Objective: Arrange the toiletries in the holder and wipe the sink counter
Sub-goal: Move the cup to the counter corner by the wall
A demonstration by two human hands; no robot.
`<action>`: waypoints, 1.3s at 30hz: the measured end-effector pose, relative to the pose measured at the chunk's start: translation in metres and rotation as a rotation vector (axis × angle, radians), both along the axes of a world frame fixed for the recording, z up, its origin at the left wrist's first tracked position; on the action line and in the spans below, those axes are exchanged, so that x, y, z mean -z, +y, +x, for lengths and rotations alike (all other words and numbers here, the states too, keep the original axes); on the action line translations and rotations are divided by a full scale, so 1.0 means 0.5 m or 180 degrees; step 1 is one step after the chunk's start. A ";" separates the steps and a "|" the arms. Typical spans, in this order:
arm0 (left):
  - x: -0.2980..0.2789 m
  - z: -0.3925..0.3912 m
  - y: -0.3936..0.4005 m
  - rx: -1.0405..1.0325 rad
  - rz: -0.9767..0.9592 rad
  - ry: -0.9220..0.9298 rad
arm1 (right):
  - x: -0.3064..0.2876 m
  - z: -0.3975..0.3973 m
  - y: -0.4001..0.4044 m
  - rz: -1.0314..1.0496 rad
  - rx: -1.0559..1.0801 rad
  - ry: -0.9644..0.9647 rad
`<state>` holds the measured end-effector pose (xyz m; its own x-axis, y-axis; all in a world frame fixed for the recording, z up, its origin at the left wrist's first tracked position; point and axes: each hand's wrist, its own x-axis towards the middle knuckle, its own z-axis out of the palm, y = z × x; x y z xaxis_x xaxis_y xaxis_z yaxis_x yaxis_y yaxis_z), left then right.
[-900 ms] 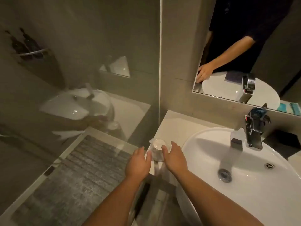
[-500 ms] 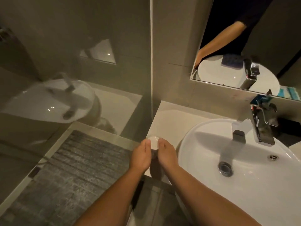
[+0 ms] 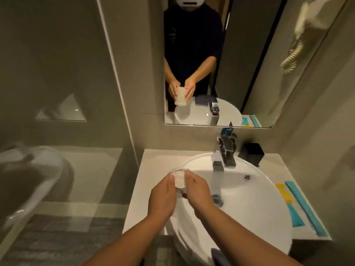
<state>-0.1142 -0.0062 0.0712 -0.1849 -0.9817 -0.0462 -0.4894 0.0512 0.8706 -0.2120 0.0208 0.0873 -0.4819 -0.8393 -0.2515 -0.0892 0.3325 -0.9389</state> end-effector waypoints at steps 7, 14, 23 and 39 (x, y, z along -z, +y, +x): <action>0.032 -0.221 0.119 0.0973 0.0253 -0.0070 | 0.019 -0.197 0.163 0.0593 0.1001 -0.0109; 0.015 -0.458 0.140 0.1782 -0.0001 0.0096 | 0.017 -0.434 0.216 0.0570 0.1683 -0.0139; 0.066 -0.815 0.028 0.1550 0.0289 -0.0048 | 0.072 -0.768 0.093 0.0354 0.2038 -0.0644; 0.222 -1.069 -0.114 0.0574 0.1052 0.0319 | 0.286 -1.003 -0.122 0.0803 0.1928 -0.0043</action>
<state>-0.6486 -0.0634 -0.0399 -0.3727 -0.8682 -0.3276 -0.4097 -0.1628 0.8976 -0.7133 -0.0404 -0.0558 -0.8462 -0.3349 -0.4145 0.1944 0.5302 -0.8253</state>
